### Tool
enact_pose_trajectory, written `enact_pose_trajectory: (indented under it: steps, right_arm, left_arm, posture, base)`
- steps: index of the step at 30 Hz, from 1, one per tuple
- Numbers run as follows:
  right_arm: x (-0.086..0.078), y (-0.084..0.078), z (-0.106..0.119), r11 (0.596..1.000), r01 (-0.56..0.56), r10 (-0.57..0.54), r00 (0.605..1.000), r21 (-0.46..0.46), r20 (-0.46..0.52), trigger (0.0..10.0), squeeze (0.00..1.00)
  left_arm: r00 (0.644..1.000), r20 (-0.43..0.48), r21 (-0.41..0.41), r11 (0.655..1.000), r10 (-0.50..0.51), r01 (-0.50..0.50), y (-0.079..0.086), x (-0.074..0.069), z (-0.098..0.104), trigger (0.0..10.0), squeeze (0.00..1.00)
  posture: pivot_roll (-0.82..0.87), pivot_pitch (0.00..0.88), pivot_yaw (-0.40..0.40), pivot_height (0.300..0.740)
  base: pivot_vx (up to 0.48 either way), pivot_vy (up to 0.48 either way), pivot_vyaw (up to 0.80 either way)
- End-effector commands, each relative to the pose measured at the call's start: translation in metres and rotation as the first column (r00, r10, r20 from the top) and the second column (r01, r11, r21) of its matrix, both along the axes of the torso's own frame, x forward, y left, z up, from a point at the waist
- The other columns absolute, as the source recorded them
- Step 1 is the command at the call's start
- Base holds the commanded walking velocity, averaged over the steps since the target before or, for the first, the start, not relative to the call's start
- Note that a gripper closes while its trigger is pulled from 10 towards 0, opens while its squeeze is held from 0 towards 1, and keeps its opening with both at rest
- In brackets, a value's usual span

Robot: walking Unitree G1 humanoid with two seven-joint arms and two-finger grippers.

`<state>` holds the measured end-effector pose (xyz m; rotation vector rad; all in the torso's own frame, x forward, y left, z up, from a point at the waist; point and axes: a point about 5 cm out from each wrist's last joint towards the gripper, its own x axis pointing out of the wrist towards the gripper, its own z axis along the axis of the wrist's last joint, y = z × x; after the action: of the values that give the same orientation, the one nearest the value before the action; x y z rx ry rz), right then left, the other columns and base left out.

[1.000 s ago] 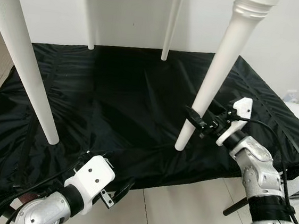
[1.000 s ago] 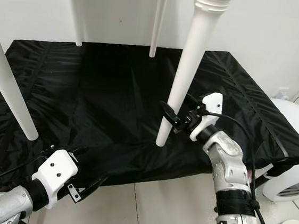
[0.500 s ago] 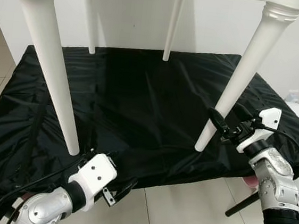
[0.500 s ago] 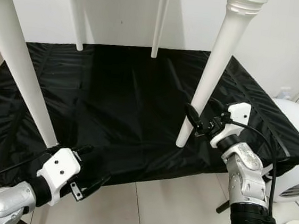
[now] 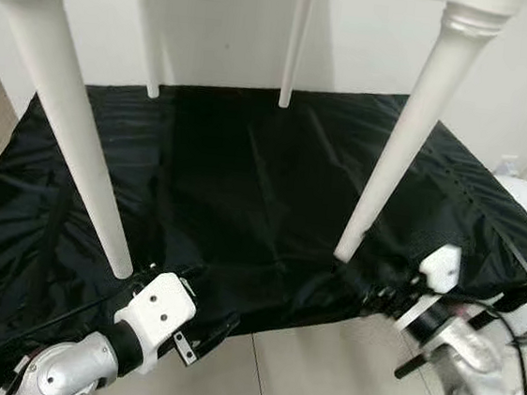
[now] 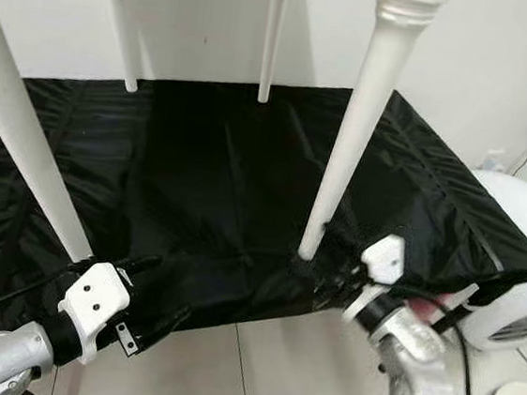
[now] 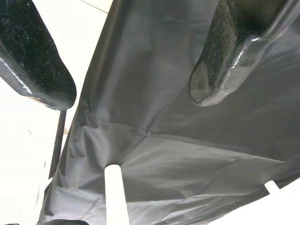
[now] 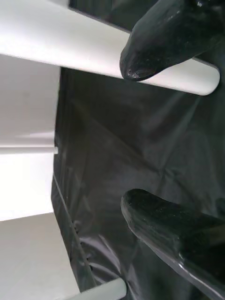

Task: Building children table

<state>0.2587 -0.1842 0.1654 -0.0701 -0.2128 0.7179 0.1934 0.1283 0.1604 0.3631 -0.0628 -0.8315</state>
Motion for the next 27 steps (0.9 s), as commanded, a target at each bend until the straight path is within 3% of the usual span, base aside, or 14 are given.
enact_pose_trajectory:
  steps: [1, 5, 6, 8, 13, 18, 19, 27]
  right_arm:
    - [-0.003, 0.003, 0.001, 1.000, -0.026, 0.027, 1.000, -0.016, 0.016, 10.0, 0.00]
    - [-0.029, 0.006, -0.023, 0.985, -0.142, 0.135, 0.988, -0.102, -0.072, 10.0, 0.00]
    - [-0.029, 0.006, -0.023, 0.985, -0.142, 0.135, 0.988, -0.102, -0.072, 10.0, 0.00]
    - [-0.041, 0.006, -0.037, 0.968, -0.215, 0.194, 0.968, -0.127, -0.158, 10.0, 0.00]
    - [-0.045, 0.006, -0.044, 0.959, -0.249, 0.220, 0.955, -0.133, -0.197, 10.0, 0.00]
    - [-0.049, 0.001, -0.071, 0.943, -0.311, 0.255, 0.906, -0.122, -0.339, 10.0, 0.00]
    - [-0.052, -0.002, -0.088, 0.941, -0.321, 0.251, 0.876, -0.108, -0.412, 10.0, 0.00]
    - [-0.056, -0.009, -0.111, 0.943, -0.318, 0.229, 0.836, -0.100, -0.499, 10.0, 0.00]
  left_arm:
    - [0.997, -0.029, 0.021, 0.997, -0.070, 0.070, 0.000, -0.003, -0.004, 10.0, 0.00]
    - [0.992, -0.026, 0.029, 0.991, -0.126, 0.127, 0.002, -0.003, -0.008, 10.0, 0.00]
    - [0.992, -0.026, 0.029, 0.991, -0.126, 0.127, 0.002, -0.003, -0.008, 10.0, 0.00]
    - [0.985, -0.054, 0.032, 0.985, -0.166, 0.168, 0.004, -0.006, -0.014, 10.0, 0.00]
    - [0.981, -0.080, 0.043, 0.982, -0.178, 0.182, 0.005, -0.008, -0.019, 10.0, 0.00]
    - [0.964, -0.186, 0.058, 0.977, -0.189, 0.203, 0.013, -0.015, -0.041, 10.0, 0.00]
    - [0.949, -0.262, 0.056, 0.979, -0.177, 0.198, 0.019, -0.020, -0.056, 10.0, 0.00]
    - [0.927, -0.342, 0.028, 0.985, -0.151, 0.171, 0.029, -0.035, -0.068, 10.0, 0.00]
  posture:
    - [-0.04, 0.103, 0.012, 0.740]
    - [-0.05, 0.101, 0.028, 0.740]
    - [-0.05, 0.101, 0.028, 0.740]
    - [-0.05, 0.102, 0.029, 0.740]
    - [-0.06, 0.103, 0.033, 0.740]
    - [-0.04, 0.101, 0.022, 0.740]
    - [-0.04, 0.102, 0.020, 0.740]
    - [-0.03, 0.100, 0.013, 0.740]
  base:
    - [0.000, 0.000, 0.00]
    - [0.000, 0.000, 0.00]
    - [0.000, 0.000, 0.00]
    - [0.000, 0.000, 0.00]
    - [0.000, 0.000, 0.00]
    - [0.000, 0.000, 0.00]
    - [0.000, 0.000, 0.00]
    - [0.000, 0.000, 0.00]
